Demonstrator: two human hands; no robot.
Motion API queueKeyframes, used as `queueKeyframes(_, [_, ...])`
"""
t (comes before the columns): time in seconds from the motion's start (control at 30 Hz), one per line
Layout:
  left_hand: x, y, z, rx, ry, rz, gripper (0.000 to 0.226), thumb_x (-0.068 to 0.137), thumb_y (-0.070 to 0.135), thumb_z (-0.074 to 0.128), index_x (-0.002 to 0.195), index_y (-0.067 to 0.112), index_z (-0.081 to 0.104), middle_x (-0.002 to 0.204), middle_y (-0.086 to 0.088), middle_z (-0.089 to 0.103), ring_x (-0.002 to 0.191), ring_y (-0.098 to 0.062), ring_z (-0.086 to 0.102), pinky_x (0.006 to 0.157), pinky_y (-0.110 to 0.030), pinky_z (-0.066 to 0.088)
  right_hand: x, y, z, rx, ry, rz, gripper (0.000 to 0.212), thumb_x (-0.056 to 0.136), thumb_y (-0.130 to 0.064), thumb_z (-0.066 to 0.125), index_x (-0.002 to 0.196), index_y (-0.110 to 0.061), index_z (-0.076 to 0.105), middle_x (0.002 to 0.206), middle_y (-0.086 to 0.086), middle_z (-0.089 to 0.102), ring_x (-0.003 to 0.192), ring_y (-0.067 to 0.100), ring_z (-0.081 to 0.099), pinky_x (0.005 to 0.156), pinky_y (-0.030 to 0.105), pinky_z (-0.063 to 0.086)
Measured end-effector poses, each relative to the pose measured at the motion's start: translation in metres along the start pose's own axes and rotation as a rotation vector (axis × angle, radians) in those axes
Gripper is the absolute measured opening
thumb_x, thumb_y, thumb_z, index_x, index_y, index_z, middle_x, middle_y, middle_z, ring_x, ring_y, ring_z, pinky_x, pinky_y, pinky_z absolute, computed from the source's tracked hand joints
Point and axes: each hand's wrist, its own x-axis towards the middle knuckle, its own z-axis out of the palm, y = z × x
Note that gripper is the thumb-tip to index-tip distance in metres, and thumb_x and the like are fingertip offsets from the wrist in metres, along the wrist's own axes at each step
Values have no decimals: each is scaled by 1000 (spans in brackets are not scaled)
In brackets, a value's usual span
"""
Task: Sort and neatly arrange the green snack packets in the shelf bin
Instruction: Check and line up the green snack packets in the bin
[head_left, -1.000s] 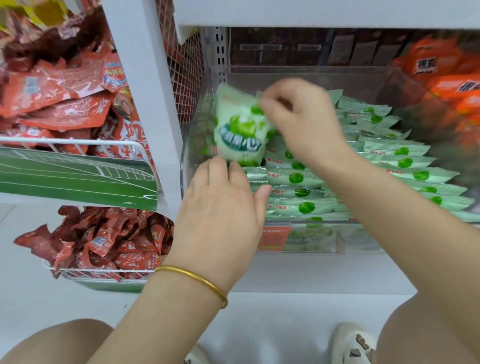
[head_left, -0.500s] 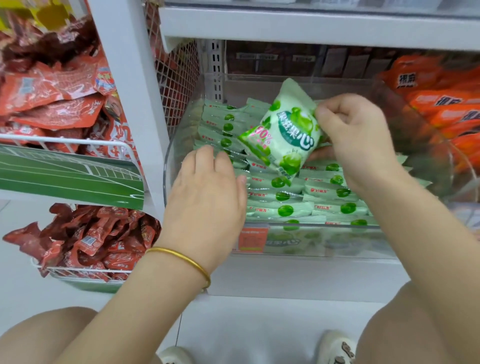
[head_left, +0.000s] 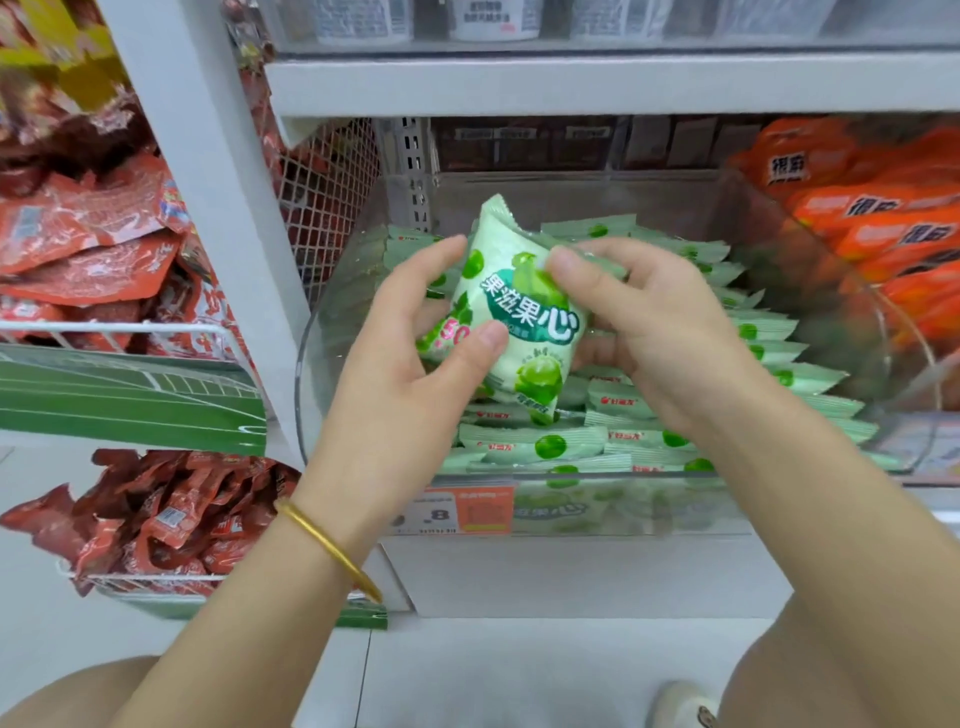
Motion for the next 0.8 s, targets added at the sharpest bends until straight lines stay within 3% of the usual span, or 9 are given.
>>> queueKeyframes(0.1, [-2, 1, 2, -45, -77, 0, 45, 85, 30, 53, 124, 51, 42, 134, 3, 51, 120, -21, 53, 99, -44, 45, 0, 1, -1, -39, 39, -40, 12, 82, -25, 66, 79, -14, 63, 67, -1, 68, 57, 13, 62, 49, 28, 50])
queueKeyframes(0.4, [-3, 2, -1, -149, -97, 14, 44, 88, 23, 48, 124, 47, 45, 130, 0, 56, 116, -23, 56, 95, -46, 48, -2, -5, 0, 88, 46, -7, 19, 86, -17, 62, 68, -13, 55, 55, -6, 61, 49, 8, 56, 45, 21, 46])
queueKeyframes(0.5, [-5, -1, -1, 256, 79, 176, 34, 87, 23, 53, 118, 38, 49, 122, 8, 54, 115, -16, 53, 100, -40, 42, -5, -4, 4, 130, 122, -8, 22, 88, -17, 61, 69, -13, 53, 58, -2, 61, 50, 11, 59, 45, 24, 49])
queueKeyframes(0.57, [-5, 2, -1, 688, 198, 361, 29, 88, 24, 55, 117, 24, 56, 119, 1, 51, 113, -21, 48, 102, -23, 30, -8, -3, 6, 163, 153, -9, 20, 90, -17, 59, 73, -9, 53, 64, 3, 63, 53, 13, 61, 45, 25, 50])
queueKeyframes(0.6, [-6, 4, -1, 799, 202, 405, 31, 90, 29, 54, 118, 18, 58, 120, -4, 51, 112, -25, 46, 100, -21, 26, -8, -3, 7, 191, 143, -2, 18, 91, -17, 58, 76, -7, 54, 67, 7, 63, 55, 15, 62, 47, 26, 51])
queueKeyframes(0.7, [-8, 8, 1, 845, 103, 332, 61, 83, 54, 51, 130, 15, 51, 129, -6, 48, 120, -26, 39, 104, -26, 25, -11, -6, 7, 271, 78, 47, 16, 92, -17, 55, 83, -4, 56, 66, 9, 64, 54, 18, 63, 46, 26, 52])
queueKeyframes(0.8, [-7, 4, 1, 825, 57, 309, 63, 78, 42, 61, 132, 12, 48, 130, -5, 48, 122, -20, 41, 107, -26, 29, -13, -7, 6, 235, 0, 41, 23, 94, -25, 50, 82, -8, 60, 71, 7, 66, 56, 19, 62, 46, 27, 52])
